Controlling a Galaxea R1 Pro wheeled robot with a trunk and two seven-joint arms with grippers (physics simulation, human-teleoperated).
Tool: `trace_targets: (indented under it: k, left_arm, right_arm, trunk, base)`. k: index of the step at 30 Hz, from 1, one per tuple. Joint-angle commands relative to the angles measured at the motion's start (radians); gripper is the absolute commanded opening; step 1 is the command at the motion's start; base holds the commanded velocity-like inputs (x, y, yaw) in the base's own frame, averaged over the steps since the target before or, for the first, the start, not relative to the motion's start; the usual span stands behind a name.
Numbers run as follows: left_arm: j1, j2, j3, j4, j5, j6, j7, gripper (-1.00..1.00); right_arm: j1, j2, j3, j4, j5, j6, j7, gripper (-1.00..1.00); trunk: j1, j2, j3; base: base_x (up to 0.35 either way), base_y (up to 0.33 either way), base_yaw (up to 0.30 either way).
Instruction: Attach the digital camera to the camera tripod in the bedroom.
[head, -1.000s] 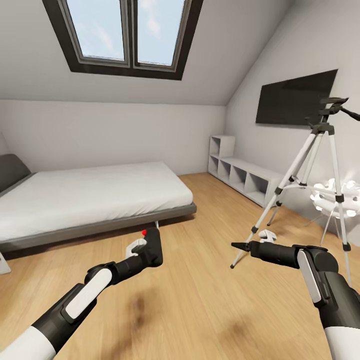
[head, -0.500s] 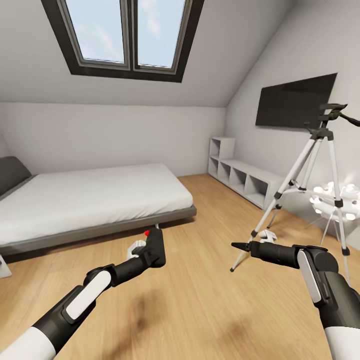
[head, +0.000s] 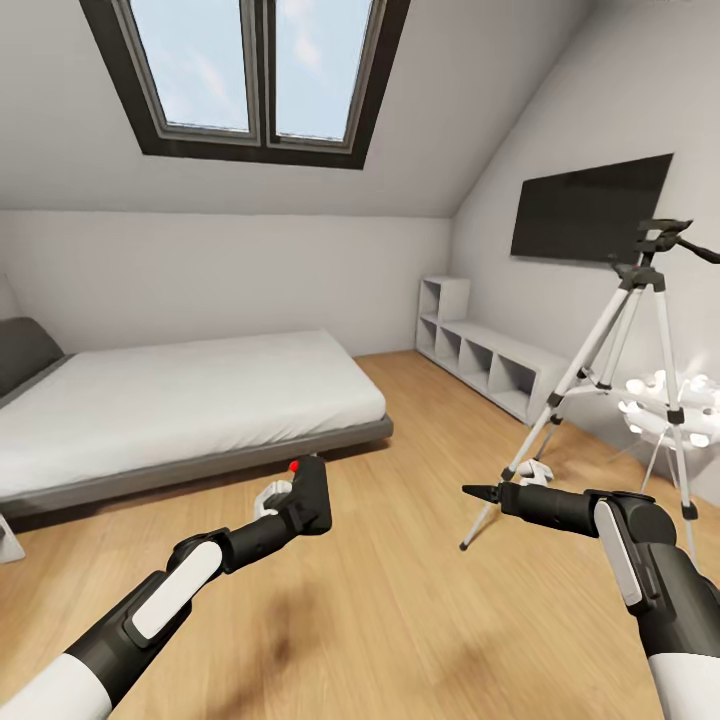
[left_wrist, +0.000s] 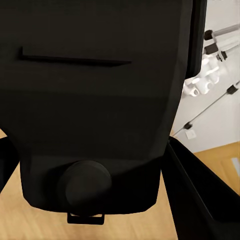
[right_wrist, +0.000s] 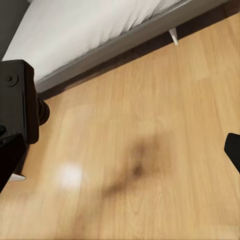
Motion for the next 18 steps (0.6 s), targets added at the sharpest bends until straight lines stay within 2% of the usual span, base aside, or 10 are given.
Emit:
trace_targets:
  k: [1,18]
  left_arm:
    - [-0.001,0.001,-0.001,0.000,0.002,0.002,-0.003,-1.00]
    - [-0.001,-0.001,-0.001,-0.001,-0.002,0.001,-0.003,-1.00]
  right_arm:
    - [-0.001,0.000,-0.001,0.000,-0.002,0.006,0.001,1.00]
    - [-0.001,0.001,-0.001,0.000,-0.002,0.006,0.001,1.00]
  trunk:
    - [-0.004,0.007,0.002]
    - [-0.069,0.126,0.055]
  base:
    - [0.000,0.000,0.000]
    - [0.000,0.000,0.000]
